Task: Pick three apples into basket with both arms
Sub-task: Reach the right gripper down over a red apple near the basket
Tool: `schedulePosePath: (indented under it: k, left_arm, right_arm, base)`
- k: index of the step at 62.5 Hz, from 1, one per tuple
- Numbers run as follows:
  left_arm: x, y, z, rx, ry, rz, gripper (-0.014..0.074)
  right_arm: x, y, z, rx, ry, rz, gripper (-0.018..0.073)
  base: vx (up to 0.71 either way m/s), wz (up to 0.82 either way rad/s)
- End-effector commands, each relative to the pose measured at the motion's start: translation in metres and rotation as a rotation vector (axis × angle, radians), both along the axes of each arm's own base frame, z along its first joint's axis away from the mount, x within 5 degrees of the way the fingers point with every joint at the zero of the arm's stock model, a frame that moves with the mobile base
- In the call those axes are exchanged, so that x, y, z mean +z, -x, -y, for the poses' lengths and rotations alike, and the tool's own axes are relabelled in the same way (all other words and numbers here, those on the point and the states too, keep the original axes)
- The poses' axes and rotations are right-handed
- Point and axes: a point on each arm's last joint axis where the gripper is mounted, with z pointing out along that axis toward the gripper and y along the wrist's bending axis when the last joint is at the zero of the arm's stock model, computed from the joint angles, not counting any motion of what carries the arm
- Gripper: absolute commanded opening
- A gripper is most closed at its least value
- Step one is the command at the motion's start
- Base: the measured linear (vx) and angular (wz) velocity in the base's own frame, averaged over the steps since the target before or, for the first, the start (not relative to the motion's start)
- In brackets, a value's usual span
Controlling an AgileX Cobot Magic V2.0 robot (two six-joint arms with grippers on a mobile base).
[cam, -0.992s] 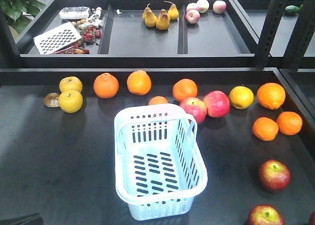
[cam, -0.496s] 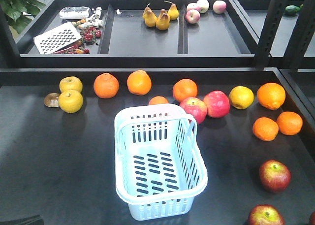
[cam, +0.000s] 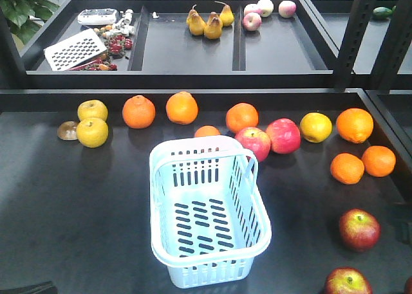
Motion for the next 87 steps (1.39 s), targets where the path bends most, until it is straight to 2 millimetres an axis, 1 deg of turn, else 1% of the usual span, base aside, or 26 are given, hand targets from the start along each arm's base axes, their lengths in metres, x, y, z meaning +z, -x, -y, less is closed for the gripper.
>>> schedulePosePath:
  k: [1,4,7,21,26,37,46,57,74,87]
  left_arm:
    - [0.012,-0.003,0.000,0.026,0.056,0.025,-0.0006]
    - [0.012,-0.003,0.000,0.026,0.056,0.025,-0.0006]
    - [0.012,-0.003,0.000,0.026,0.056,0.025,-0.0006]
    - [0.012,-0.003,0.000,0.026,0.056,0.025,-0.0006]
    - [0.012,-0.003,0.000,0.026,0.056,0.025,-0.0006]
    - [0.012,-0.003,0.000,0.026,0.056,0.025,-0.0006]
    - [0.012,-0.003,0.000,0.026,0.056,0.025,-0.0006]
    - [0.012,-0.003,0.000,0.026,0.056,0.025,-0.0006]
    - [0.012,-0.003,0.000,0.026,0.056,0.025,-0.0006]
    - [0.012,-0.003,0.000,0.026,0.056,0.025,-0.0006]
  right_arm:
    - [0.008,-0.015,0.000,0.008,0.008,0.061,0.0673]
    - [0.003,-0.021,-0.001,0.003,0.001,0.013,0.0712]
    - [-0.002,-0.028,-0.001,0.002,-0.002,-0.048,0.0729]
    - [-0.030,-0.068,-0.004,0.006,-0.003,-0.323,0.0709]
    - [-0.049,-0.083,-0.004,0.008,0.000,-0.430,0.0694]
    - [-0.087,-0.102,-0.005,0.007,0.005,-0.594,0.0666]
    - [-0.112,-0.112,-0.005,0.004,0.008,-0.684,0.0650]
    - [-0.138,-0.119,-0.005,0.001,0.008,-0.776,0.0644]
    - [-0.172,-0.127,-0.005,-0.006,0.014,-0.854,0.0635]
    - [-0.197,-0.129,-0.005,-0.007,0.021,-0.929,0.0623]
  base:
    - [0.00,0.00]
    - [0.00,0.00]
    - [0.00,0.00]
    - [0.00,0.00]
    - [0.00,0.00]
    - [0.00,0.00]
    - [0.00,0.00]
    - [0.00,0.00]
    - [0.00,0.00]
    - [0.00,0.00]
